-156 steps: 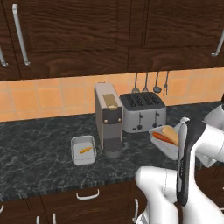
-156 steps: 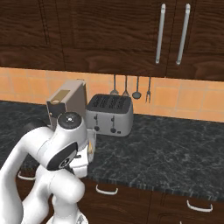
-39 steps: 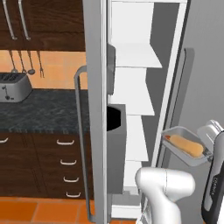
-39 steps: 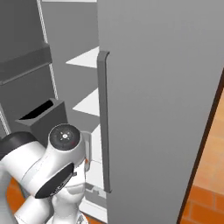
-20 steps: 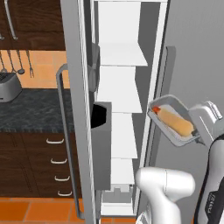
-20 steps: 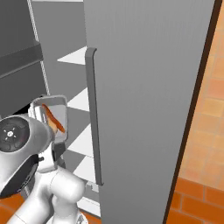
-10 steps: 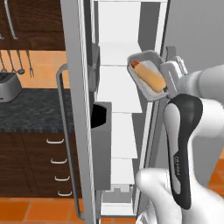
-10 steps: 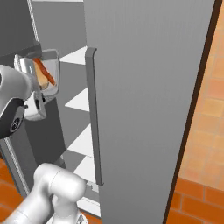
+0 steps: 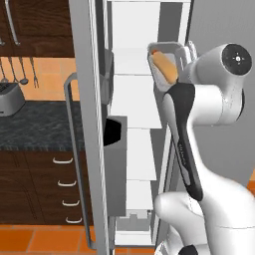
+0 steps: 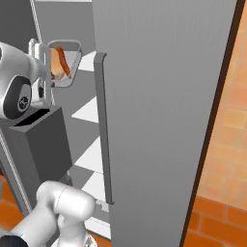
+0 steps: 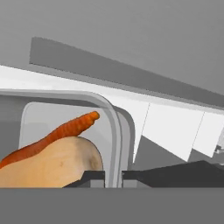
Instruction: Take the meat container that has the shrimp and place it on the second highest rack of the freezer. Then take the vegetable container that has the carrot and squash and place it on the highest rack of the freezer.
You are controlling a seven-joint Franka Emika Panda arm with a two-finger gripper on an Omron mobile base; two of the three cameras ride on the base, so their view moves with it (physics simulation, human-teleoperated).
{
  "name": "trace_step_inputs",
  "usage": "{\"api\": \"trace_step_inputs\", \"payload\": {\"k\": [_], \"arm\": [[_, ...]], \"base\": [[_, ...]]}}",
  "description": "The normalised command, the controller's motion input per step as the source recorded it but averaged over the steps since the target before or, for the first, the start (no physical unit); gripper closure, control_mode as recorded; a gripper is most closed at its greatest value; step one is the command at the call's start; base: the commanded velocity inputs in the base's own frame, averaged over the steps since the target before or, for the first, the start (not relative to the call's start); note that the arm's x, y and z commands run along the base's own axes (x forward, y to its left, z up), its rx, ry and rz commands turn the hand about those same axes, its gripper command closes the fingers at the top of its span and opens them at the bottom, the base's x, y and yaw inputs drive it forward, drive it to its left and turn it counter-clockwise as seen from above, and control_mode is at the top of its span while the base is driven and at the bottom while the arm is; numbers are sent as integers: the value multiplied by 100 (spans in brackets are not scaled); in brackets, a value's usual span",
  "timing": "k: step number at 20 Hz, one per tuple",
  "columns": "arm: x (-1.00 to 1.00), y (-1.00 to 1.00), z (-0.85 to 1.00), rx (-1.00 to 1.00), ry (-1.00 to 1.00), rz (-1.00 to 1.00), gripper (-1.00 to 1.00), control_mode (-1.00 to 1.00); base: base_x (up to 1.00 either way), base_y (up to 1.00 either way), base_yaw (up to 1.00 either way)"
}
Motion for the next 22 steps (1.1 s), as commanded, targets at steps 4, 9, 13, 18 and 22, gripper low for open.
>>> {"api": "trace_step_inputs", "payload": {"k": [4,9,13,18,22], "arm": [[100,6,0,0,5,-5,100,-100],[100,21,0,0,13,-6,100,-100],[100,2,0,0,18,-3,100,-100],[100,0,-2,0,3,0,100,-100],[100,0,-17,0,0,0,100,-100]], "base": [[0,0,0],[0,0,0],[0,0,0],[0,0,0],[0,0,0]]}}
